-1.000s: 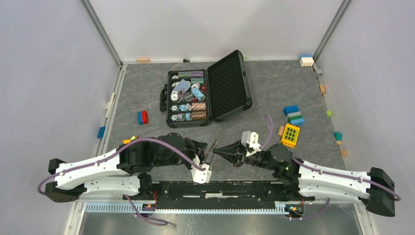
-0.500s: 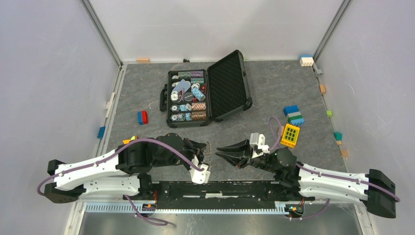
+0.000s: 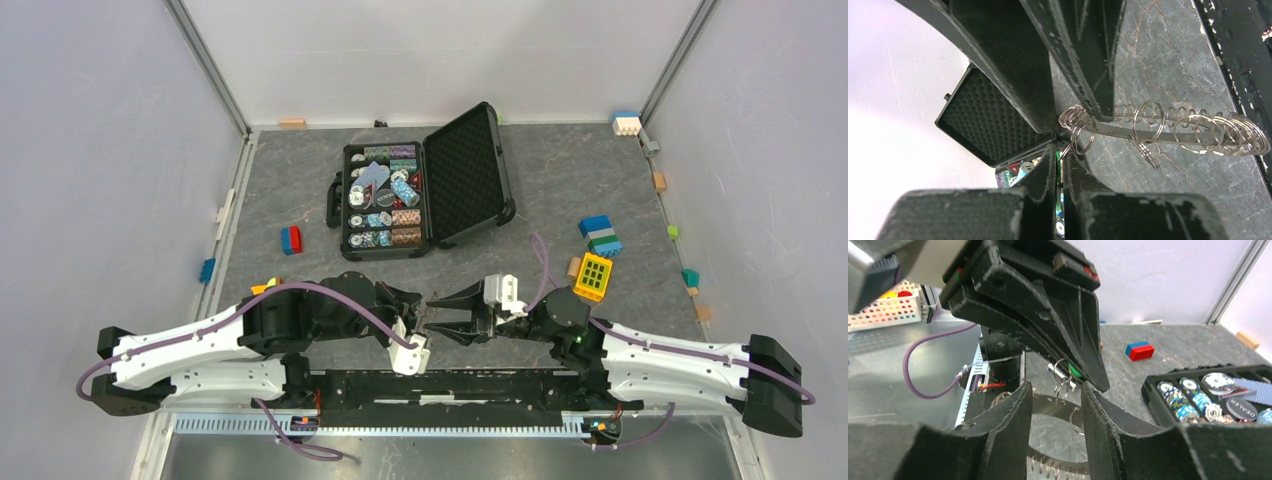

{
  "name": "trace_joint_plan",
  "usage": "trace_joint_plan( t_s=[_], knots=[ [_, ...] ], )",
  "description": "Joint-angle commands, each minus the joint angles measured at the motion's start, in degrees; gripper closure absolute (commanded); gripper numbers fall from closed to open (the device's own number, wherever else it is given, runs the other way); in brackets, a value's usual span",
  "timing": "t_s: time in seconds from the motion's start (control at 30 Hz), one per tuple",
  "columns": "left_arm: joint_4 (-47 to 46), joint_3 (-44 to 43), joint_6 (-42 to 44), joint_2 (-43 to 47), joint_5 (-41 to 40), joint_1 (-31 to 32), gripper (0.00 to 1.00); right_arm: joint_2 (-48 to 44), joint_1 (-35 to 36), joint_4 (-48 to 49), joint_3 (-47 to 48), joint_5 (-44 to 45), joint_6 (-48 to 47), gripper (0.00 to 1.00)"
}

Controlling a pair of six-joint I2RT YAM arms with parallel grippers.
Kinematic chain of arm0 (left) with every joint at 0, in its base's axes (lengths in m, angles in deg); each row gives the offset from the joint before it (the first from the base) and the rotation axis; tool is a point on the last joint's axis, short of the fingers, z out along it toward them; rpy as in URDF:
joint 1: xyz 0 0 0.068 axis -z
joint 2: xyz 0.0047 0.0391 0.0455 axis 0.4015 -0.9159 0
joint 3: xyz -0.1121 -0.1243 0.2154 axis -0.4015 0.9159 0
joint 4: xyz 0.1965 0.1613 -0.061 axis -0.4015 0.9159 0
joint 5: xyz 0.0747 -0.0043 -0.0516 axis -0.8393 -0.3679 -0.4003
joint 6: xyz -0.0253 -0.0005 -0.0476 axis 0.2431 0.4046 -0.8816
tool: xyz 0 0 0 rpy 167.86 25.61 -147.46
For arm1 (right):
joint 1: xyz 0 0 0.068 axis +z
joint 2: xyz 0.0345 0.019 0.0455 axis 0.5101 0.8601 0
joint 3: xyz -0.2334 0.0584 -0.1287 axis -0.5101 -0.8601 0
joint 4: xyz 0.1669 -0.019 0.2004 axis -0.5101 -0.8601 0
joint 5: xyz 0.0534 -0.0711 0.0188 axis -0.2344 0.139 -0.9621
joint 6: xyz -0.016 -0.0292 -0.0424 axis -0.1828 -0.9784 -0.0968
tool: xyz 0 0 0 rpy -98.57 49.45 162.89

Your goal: Remove the keys from the keyring

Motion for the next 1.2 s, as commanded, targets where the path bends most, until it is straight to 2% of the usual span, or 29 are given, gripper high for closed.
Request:
trace_joint_plan(
  t_s=[0.0,0.27,0.5,0.67,0.83,1.17],
  knots=[
    [-4.07,-0.2,1.1,0.7,1.06,-0.35,0.98,1.22,-0.15,-1.81,3.24,-0.6,-1.4,0.54],
    [-4.07,-0.2,1.1,0.86,1.55,-0.46,0.98,2.49,-0.17,-2.16,3.83,1.25,-1.42,0.54],
    [-4.11,-0.27,1.11,0.96,1.76,-0.47,0.98,3.57,-0.18,-2.25,4.46,2.12,-0.9,0.63],
    [-3.99,-0.27,1.2,1.23,1.65,-0.44,0.98,4.19,-0.17,-2.25,4.8,2.48,-0.74,0.77],
    [-3.98,-0.11,1.32,1.32,1.28,-0.51,0.98,4.1,-0.18,-3.03,5.01,2.34,-0.81,1.0],
    [-4.66,0.24,1.07,2.21,0.53,-0.86,0.98,1.53,-0.15,-1.05,2.58,1.97,-1.05,1.0]
  ],
)
